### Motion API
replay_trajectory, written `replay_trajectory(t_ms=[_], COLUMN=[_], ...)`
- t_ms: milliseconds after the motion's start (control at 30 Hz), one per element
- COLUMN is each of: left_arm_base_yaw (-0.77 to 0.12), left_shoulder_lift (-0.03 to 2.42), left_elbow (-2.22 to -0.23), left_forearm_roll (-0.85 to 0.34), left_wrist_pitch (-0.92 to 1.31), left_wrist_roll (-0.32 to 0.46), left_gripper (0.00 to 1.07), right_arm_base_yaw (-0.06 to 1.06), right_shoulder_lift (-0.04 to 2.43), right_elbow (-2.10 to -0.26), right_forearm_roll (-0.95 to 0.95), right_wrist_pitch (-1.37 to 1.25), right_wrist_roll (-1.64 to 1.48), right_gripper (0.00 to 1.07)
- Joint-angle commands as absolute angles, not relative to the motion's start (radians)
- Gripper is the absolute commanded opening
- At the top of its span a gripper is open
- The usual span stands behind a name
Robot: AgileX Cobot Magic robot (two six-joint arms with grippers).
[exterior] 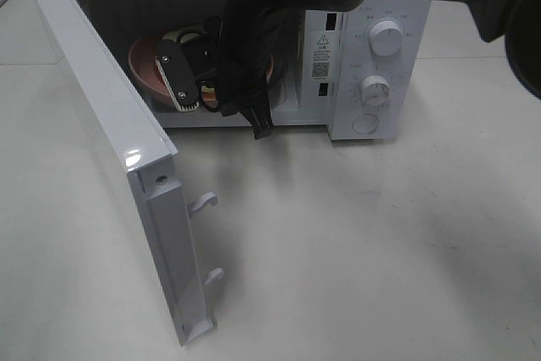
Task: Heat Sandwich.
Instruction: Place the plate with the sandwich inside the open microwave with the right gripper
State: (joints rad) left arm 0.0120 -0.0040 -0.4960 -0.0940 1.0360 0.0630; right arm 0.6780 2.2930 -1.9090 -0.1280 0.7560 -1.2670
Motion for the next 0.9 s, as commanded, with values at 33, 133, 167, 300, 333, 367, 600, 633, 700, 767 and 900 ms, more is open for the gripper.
replay_trajectory(t_ms=[33,133,167,300,333,367,600,633,700,767,900], left_arm_base_yaw=[0.008,0.008,0.008,0.008,0.008,0.008,0.008,0.008,0.008,0.008,0.008], left_shoulder_lift=[-0.03,-0.03,-0.03,-0.03,-0.03,-0.03,-0.03,-0.03,-0.03,-0.03,-0.03], left_elbow=[-0.493,-0.493,-0.493,-0.493,-0.493,-0.493,-0.493,-0.493,-0.493,-0.493,-0.493], left_forearm_roll=[-0.095,-0.095,-0.095,-0.095,-0.095,-0.095,-0.095,-0.095,-0.095,-0.095,-0.095], left_wrist_pitch=[1.028,1.028,1.028,1.028,1.028,1.028,1.028,1.028,1.028,1.028,1.028], left_wrist_roll=[0.062,0.062,0.062,0.062,0.062,0.062,0.062,0.062,0.062,0.062,0.062], left_gripper=[1.03,1.03,1.03,1.03,1.03,1.03,1.03,1.03,1.03,1.03,1.03], right_arm_base_yaw=[0.674,0.664,0.664,0.652,0.65,0.646,0.641,0.641,0.641,0.641,0.641], right_shoulder_lift=[2.315,2.345,2.345,2.364,2.365,2.365,2.365,2.365,2.365,2.365,2.365], right_elbow=[-1.963,-1.999,-1.999,-2.027,-2.027,-2.027,-2.027,-2.027,-2.027,-2.027,-2.027], right_forearm_roll=[-0.139,-0.131,-0.131,-0.145,-0.149,-0.15,-0.15,-0.15,-0.149,-0.149,-0.149], right_wrist_pitch=[0.748,0.748,0.748,0.75,0.748,0.744,0.744,0.746,0.746,0.745,0.745], right_wrist_roll=[-1.252,-1.234,-1.234,-1.192,-1.189,-1.189,-1.163,-1.159,-1.158,-1.158,-1.158], right_gripper=[0.01,0.02,0.02,0.02,0.02,0.02,0.04,0.06,0.09,0.15,0.29])
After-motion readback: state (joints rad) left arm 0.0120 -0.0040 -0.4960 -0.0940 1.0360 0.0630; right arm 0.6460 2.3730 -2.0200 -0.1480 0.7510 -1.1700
